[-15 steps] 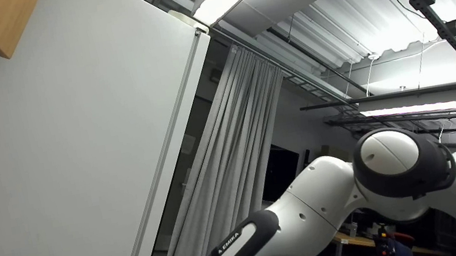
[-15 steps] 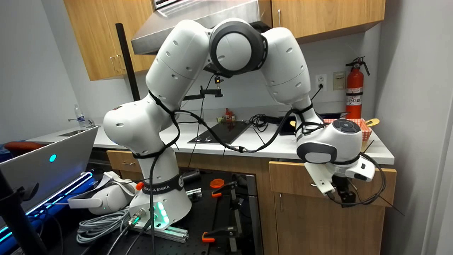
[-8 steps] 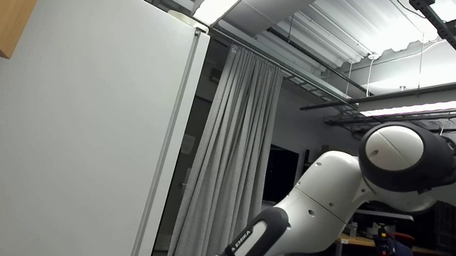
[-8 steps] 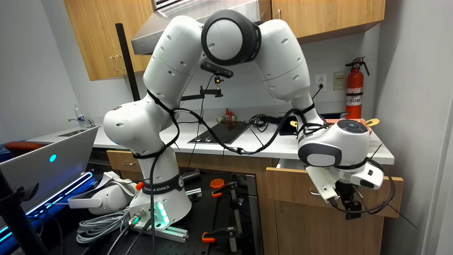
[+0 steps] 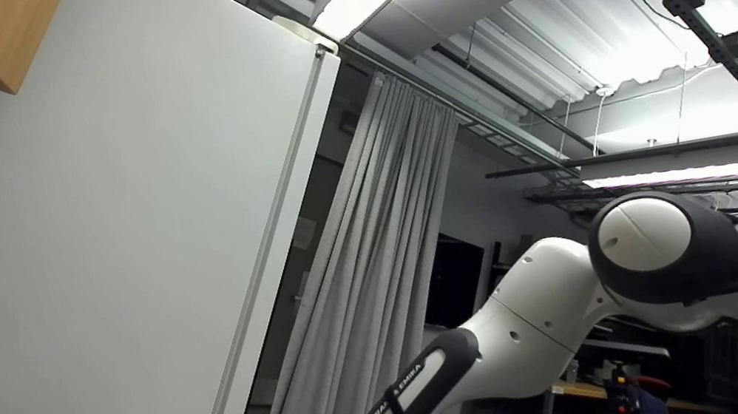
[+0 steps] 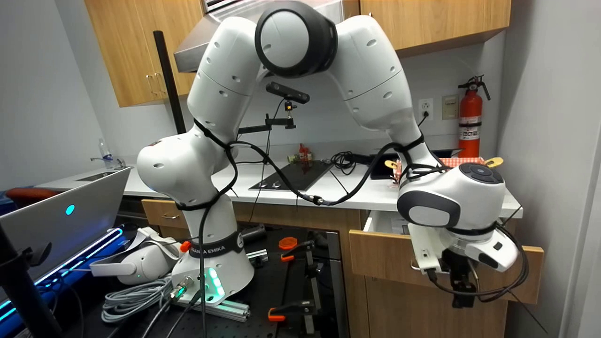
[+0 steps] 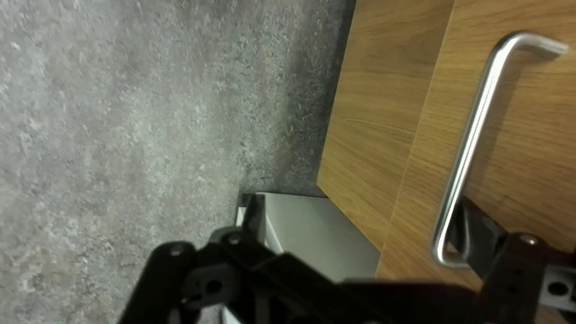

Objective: Open the top drawer of the lower cupboard

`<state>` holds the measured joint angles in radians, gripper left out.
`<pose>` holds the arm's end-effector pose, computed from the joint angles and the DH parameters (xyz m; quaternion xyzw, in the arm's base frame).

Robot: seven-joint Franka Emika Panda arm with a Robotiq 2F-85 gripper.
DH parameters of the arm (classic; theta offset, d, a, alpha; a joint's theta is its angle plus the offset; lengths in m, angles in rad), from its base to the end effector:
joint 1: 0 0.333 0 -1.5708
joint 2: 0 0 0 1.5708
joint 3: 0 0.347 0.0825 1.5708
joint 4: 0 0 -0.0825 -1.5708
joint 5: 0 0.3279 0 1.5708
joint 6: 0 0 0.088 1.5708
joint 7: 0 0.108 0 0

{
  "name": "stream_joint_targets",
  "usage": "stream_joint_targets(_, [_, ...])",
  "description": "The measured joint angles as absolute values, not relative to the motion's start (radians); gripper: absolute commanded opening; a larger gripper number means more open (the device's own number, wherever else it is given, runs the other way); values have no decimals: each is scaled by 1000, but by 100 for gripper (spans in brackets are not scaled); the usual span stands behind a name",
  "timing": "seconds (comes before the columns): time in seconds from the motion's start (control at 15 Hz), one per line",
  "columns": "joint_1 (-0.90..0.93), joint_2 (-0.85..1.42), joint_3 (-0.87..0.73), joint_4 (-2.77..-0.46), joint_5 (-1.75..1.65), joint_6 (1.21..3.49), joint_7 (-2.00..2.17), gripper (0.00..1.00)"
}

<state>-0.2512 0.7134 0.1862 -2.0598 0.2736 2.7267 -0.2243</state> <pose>0.5655 -0.0509 0.1577 -0.9910 0.0678 0.0073 0.1154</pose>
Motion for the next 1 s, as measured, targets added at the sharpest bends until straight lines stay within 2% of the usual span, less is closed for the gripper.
stream_joint_targets(0.33, [-258,683,91,-2062,280,2602,-148,100])
stream_joint_targets(1.0, [-277,642,112,-2088,282,2603,-206,100])
